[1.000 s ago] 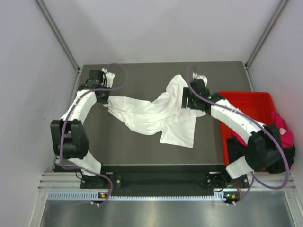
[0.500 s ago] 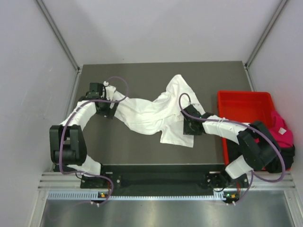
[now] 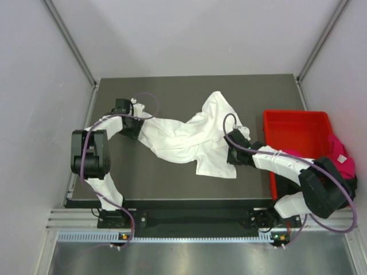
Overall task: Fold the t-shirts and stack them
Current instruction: Flatten the tshirt out
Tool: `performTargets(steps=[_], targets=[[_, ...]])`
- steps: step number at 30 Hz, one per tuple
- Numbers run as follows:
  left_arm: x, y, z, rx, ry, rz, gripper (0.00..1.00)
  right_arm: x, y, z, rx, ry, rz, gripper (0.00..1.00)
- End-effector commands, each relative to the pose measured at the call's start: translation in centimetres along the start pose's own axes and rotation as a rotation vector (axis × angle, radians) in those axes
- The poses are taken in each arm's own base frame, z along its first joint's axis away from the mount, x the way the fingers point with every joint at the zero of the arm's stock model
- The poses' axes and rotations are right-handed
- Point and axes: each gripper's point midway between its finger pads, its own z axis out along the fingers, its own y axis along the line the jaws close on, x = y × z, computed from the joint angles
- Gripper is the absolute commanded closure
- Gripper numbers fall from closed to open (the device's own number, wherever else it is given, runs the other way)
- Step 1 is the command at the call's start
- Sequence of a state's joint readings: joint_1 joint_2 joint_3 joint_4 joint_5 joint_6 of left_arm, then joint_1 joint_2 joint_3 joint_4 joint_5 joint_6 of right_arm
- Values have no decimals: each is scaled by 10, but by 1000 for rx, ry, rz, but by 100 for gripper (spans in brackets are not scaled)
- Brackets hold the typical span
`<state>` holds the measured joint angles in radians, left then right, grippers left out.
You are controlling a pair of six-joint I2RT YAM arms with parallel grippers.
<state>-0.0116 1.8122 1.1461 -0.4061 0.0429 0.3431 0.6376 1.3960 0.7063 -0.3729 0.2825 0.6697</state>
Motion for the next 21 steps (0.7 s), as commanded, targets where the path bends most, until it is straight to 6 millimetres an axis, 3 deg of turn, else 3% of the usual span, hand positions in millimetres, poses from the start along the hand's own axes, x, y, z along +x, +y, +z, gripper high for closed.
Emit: performTargets(steps=[1, 6, 8, 12, 13, 15, 18, 21], targets=[[-15, -3, 8, 33, -56, 3, 44, -9, -8, -13, 17, -42, 4, 100], [-14, -10, 13, 72, -64, 14, 69, -13, -15, -17, 31, -52, 8, 100], [-10, -11, 10, 77, -46, 8, 98, -16, -17, -20, 30, -63, 8, 100], [-11, -12, -9, 74, -78, 17, 100, -20, -19, -26, 28, -75, 8, 100], [-17, -9, -23, 53, -104, 19, 100, -21, -20, -29, 28, -74, 4, 100], [-8, 1, -43, 38, -79, -10, 100, -23, -21, -38, 27, -74, -2, 100], [-18, 6, -91, 56, -139, -19, 100, -25, -24, -52, 10, -90, -1, 100], [-52, 13, -143, 22, -293, -3, 100, -23, -28, -65, -1, -94, 2, 100]])
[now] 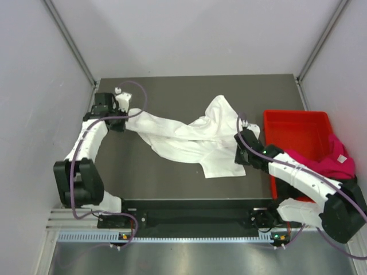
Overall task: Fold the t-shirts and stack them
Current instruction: Flatten the tshirt out
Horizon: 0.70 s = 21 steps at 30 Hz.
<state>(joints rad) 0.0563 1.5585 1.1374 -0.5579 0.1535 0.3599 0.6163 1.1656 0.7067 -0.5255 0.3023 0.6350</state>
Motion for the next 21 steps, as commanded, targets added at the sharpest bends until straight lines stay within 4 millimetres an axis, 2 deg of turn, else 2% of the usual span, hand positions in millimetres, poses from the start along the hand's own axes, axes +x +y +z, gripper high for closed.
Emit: performTargets(steps=[1, 2, 3, 4, 5, 6, 7, 8, 9, 10, 11, 12, 13, 14, 15, 16, 17, 18, 19, 20, 21], targets=[[-67, -1, -75, -1, -258, 48, 100, -9, -12, -20, 16, -24, -2, 100], [-91, -3, -89, 11, -339, 61, 100, -12, -14, -24, 16, -41, 6, 100], [-105, -4, -96, 18, -381, 50, 100, -11, -17, -24, 22, -41, 6, 100], [-120, -5, -92, 27, -402, 50, 100, -11, -19, -24, 23, -43, 11, 100], [-149, -2, -102, 14, -459, 35, 100, -14, -23, -24, 28, -48, 26, 100], [-166, 4, -100, -8, -485, 22, 100, -14, -23, -23, 24, -50, 26, 100], [-177, 7, -72, -1, -458, -16, 100, -17, -26, -21, 28, -52, 38, 100], [-208, 15, -81, -24, -516, -22, 100, -17, -27, -19, 28, -50, 41, 100], [-219, 25, -73, -57, -518, -52, 100, -19, -26, -17, 23, -55, 44, 100], [-227, 11, -35, -32, -470, -45, 100, -19, -27, -14, 25, -47, 45, 100], [-257, 20, -44, -85, -522, -41, 100, -20, -25, -12, 16, -44, 52, 100], [-267, 20, -34, -99, -523, -30, 100, -23, -23, -11, 10, -47, 54, 100], [-265, 17, 5, -117, -463, -23, 99, -24, -22, -10, 11, -43, 52, 100], [-284, 24, -1, -156, -491, -14, 88, -23, -20, -7, 8, -31, 47, 100], [-289, 23, 8, -156, -482, 2, 76, -27, -18, -7, 3, -37, 48, 100], [-277, 20, 41, -139, -411, 10, 47, -26, -18, -5, 4, -30, 45, 100], [-289, 22, 34, -146, -433, 17, 38, -25, -16, -4, -3, -26, 45, 100], [-283, 21, 41, -139, -404, 18, 30, -26, -15, -4, -8, -28, 44, 100], [-279, 20, 38, -134, -390, 19, 29, -26, -16, -4, -7, -26, 45, 100], [-264, 16, 44, -115, -351, 25, 28, -26, -15, -4, -11, -26, 42, 100], [-257, 7, 41, -75, -342, 37, 28, -24, -16, -4, -11, -24, 41, 100]])
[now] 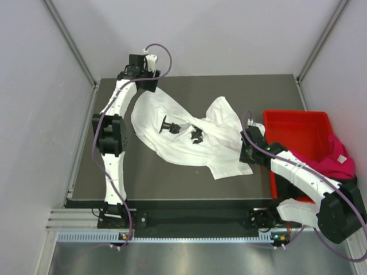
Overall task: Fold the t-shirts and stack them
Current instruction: Flatten the tshirt out
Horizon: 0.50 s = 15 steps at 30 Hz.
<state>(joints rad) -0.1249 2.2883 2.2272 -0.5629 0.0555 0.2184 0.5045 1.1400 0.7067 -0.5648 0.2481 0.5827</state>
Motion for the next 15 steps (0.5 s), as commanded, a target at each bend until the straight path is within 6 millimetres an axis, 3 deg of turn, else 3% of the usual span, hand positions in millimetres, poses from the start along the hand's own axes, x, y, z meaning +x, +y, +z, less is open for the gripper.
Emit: performTargets(steps=[1, 2, 3, 4, 5, 6, 7, 8, 9, 11, 13, 15], targets=[[-30, 5, -72, 14, -57, 36, 28, -19, 8, -4, -39, -53, 8, 100], [6, -13, -71, 85, 9, 52, 28, -18, 7, -4, -36, -51, 6, 100], [12, -24, -83, 140, -7, 65, 28, -18, 7, -4, -37, -52, 3, 100], [4, -28, -120, 156, -60, 115, 29, -18, 6, -4, -35, -53, 7, 100], [53, -47, -120, 226, 15, 123, 33, -17, 6, -4, -35, -53, 7, 100], [53, -50, -147, 231, -27, 168, 36, -16, 6, -4, -37, -55, 7, 100], [70, -54, -152, 232, -8, 183, 41, -17, 7, -6, -46, -61, 10, 100], [111, -58, -152, 235, 74, 193, 46, -16, 7, -5, -50, -57, 11, 100], [120, -56, -161, 217, 84, 205, 47, -17, 8, -6, -57, -58, 13, 100], [164, -47, -161, 143, 211, 192, 47, -18, 9, -9, -66, -63, 12, 100], [196, -40, -158, 87, 288, 182, 45, -20, 8, -11, -66, -75, 14, 100], [213, -38, -148, 67, 325, 177, 43, -21, 8, -13, -68, -83, 18, 100]])
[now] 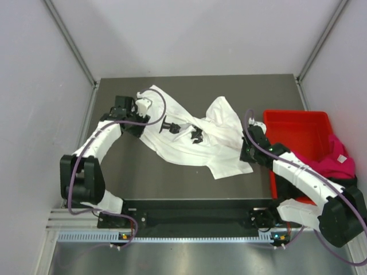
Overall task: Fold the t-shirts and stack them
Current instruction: Flatten the tshirt out
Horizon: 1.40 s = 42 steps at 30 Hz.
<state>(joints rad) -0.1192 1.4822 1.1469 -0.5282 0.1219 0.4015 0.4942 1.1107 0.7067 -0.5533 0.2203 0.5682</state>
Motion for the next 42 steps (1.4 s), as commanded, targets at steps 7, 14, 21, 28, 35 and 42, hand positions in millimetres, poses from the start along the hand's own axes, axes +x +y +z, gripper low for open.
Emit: performTargets(steps=[7, 14, 21, 28, 35, 42], targets=[[58, -6, 67, 1, 169, -34, 31, -13, 4, -4, -30, -54, 12, 100], [54, -34, 84, 138, 164, -73, 29, -11, 1, -3, -21, -57, 10, 100], [64, -50, 103, 157, 201, -54, 36, -16, -2, -5, -13, -68, 15, 100], [46, -41, 112, 139, 175, -105, 100, -25, -1, -14, -28, -94, 21, 100], [60, 16, 47, 90, 171, -208, 100, -61, 5, -67, -83, -203, 27, 100], [51, 37, -97, 33, 88, -43, 100, -99, 32, -163, -324, -368, 15, 100]])
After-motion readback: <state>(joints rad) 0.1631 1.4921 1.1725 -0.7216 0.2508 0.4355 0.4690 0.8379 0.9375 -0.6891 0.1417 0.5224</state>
